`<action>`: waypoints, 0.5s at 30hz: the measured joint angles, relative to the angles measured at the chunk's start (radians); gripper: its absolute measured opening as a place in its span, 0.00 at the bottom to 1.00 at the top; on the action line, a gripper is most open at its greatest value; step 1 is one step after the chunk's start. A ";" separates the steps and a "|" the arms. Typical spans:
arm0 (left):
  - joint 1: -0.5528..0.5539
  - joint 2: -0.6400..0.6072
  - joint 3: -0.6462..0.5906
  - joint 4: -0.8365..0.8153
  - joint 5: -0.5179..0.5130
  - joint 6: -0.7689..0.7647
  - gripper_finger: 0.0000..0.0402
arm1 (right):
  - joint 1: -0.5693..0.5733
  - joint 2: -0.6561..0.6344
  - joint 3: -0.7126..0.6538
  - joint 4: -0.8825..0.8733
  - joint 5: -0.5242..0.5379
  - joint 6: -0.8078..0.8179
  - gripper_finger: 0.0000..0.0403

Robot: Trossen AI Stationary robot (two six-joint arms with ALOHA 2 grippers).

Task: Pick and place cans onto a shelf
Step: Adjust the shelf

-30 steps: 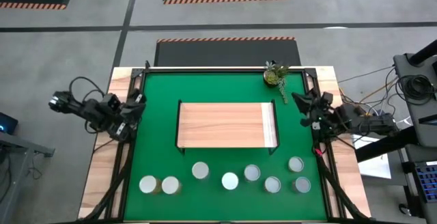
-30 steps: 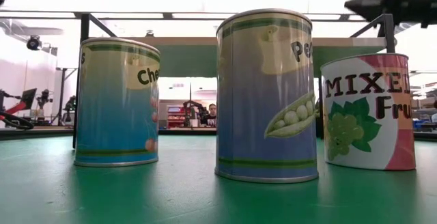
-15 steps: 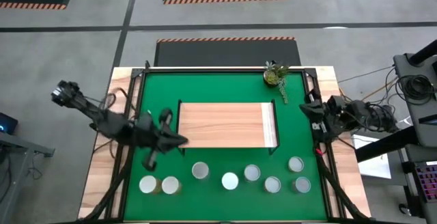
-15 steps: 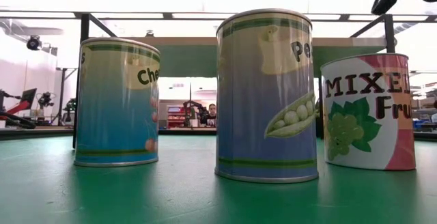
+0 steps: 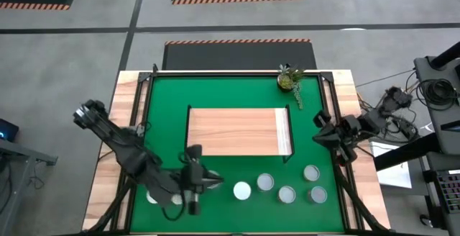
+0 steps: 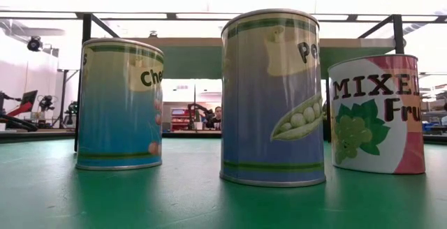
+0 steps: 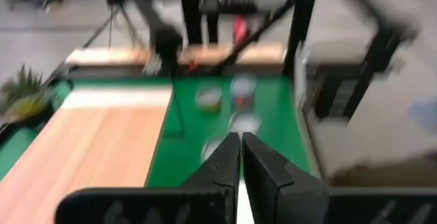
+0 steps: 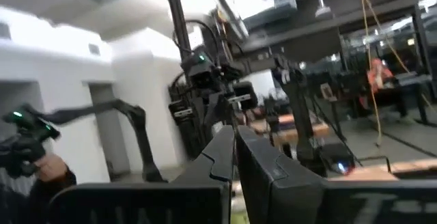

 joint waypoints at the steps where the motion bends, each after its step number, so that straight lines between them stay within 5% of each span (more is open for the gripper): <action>1: 0.000 0.027 0.032 -0.080 0.002 -0.017 0.00 | 0.024 0.036 0.032 -0.035 0.032 0.000 0.02; 8: 0.005 0.231 0.206 -0.645 0.033 -0.245 0.00 | 0.174 0.266 0.317 -0.619 0.224 0.228 0.02; 15: 0.018 0.349 0.236 -0.722 0.108 -0.185 0.00 | 0.273 0.489 0.497 -1.086 0.242 0.613 0.02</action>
